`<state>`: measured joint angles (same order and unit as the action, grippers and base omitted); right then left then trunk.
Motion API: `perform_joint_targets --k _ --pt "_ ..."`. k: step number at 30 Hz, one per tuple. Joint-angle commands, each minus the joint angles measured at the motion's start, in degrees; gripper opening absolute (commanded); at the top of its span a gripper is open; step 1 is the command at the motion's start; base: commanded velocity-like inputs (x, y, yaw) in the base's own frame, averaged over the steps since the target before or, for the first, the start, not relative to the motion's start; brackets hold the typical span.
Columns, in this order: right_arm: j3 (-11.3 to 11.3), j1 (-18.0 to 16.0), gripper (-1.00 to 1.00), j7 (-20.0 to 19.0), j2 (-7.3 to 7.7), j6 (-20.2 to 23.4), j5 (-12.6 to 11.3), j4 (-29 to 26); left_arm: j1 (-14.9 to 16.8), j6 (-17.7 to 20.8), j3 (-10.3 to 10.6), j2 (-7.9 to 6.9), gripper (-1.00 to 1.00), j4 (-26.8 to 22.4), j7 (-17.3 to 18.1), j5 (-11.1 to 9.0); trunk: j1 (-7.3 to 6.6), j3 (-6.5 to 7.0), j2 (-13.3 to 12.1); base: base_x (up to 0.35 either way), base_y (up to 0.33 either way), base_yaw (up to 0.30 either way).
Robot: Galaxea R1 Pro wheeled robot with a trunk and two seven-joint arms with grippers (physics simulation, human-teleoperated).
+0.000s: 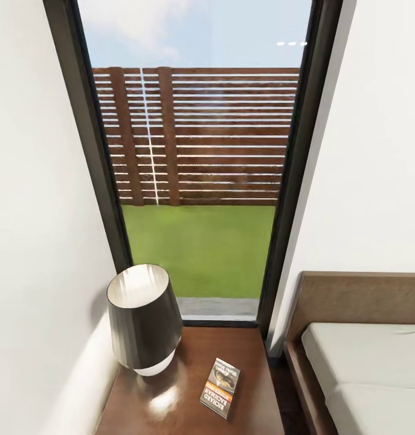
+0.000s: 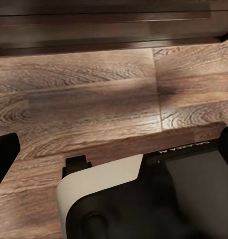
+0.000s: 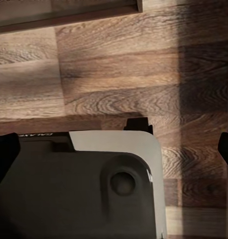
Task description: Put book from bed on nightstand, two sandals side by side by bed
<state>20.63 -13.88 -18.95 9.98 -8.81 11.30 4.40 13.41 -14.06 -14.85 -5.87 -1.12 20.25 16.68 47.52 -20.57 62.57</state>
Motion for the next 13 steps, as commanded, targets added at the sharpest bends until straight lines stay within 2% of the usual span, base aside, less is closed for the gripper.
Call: perform_joint_targets --k 1,13 --pt "0.5 -0.1 1.00 0.0 0.09 -0.4 0.6 0.3 0.0 -0.2 -0.5 -0.01 1.00 0.1 0.1 0.6 0.00 -0.06 0.0 0.000 0.000 0.000" --pt "0.5 -0.1 1.00 0.0 0.10 -0.4 0.6 0.2 0.0 -0.2 -0.4 -0.01 1.00 0.1 0.1 0.6 0.00 -0.06 0.0 0.000 0.000 0.000"
